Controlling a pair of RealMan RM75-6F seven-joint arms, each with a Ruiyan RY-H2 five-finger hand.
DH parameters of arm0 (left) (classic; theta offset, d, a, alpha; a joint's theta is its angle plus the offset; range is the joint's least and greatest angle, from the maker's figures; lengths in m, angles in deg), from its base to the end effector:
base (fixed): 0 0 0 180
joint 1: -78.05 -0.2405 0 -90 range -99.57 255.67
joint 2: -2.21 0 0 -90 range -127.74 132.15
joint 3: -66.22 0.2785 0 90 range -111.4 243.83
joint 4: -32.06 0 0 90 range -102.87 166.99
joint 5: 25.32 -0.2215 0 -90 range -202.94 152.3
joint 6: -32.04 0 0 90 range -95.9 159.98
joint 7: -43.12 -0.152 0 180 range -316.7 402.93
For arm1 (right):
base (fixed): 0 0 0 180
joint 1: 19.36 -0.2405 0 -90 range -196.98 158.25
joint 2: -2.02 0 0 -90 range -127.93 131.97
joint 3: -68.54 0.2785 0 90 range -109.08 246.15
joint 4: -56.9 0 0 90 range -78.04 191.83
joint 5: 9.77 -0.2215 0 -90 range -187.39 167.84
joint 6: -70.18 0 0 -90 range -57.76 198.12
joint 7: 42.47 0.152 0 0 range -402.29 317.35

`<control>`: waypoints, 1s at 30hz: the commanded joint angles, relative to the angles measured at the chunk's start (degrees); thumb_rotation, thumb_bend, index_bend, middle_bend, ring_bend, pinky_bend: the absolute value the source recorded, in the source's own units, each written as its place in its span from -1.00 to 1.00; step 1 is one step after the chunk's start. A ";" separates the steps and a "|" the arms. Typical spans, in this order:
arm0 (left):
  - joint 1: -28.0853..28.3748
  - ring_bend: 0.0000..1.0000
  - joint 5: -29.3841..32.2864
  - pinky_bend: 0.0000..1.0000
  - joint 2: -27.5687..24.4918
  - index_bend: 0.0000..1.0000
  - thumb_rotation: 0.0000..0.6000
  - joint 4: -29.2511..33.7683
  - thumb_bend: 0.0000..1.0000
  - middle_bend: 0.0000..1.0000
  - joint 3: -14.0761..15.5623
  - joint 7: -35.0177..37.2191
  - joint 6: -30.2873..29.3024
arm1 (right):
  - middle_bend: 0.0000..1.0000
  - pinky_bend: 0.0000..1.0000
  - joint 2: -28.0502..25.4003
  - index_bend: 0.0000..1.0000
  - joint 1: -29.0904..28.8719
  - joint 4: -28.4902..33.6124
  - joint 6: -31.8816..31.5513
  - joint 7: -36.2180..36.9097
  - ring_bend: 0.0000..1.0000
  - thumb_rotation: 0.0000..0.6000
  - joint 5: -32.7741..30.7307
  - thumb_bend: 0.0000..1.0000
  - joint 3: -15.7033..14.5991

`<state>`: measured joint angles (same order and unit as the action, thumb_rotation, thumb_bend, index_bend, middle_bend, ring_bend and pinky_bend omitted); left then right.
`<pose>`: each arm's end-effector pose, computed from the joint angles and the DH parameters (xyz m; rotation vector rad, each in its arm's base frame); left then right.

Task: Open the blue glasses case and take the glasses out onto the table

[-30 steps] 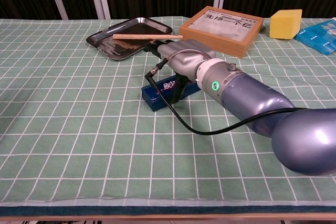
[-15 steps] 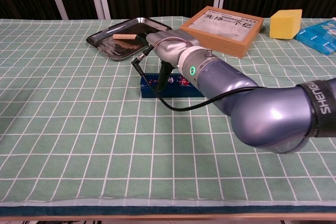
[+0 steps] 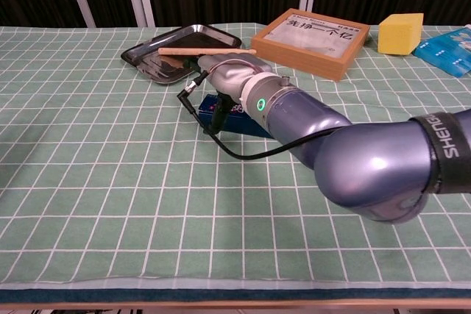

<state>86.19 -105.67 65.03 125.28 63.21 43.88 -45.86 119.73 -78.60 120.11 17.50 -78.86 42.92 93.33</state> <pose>-0.3434 0.2104 0.1535 -1.3939 -1.0069 -0.8348 -0.0120 -0.3933 -0.1480 1.8675 -0.9026 1.0038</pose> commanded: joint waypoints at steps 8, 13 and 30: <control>0.02 -1.00 -0.05 -1.00 -0.37 -1.00 1.00 0.37 -0.93 -1.00 0.19 0.42 0.27 | -0.96 -0.56 -0.63 -0.66 -0.52 5.47 -1.43 -3.44 -1.00 1.00 -10.87 -0.19 2.35; 0.10 -1.00 0.10 -1.00 -0.49 -1.00 1.00 0.51 -0.93 -1.00 0.17 0.56 0.47 | -0.96 -0.56 -0.70 -0.73 -1.76 4.58 -1.53 -3.62 -1.00 1.00 -12.42 -0.19 2.94; 0.25 -1.00 0.61 -1.00 -0.72 -1.00 1.00 0.89 -0.93 -1.00 0.19 0.53 0.98 | -1.00 -0.57 -1.11 -0.83 -5.97 2.34 0.15 -5.68 -1.00 1.00 -16.83 -0.03 2.74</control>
<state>86.44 -105.05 64.31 126.17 63.40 44.41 -44.88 118.68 -84.22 122.68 17.56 -84.23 26.39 95.92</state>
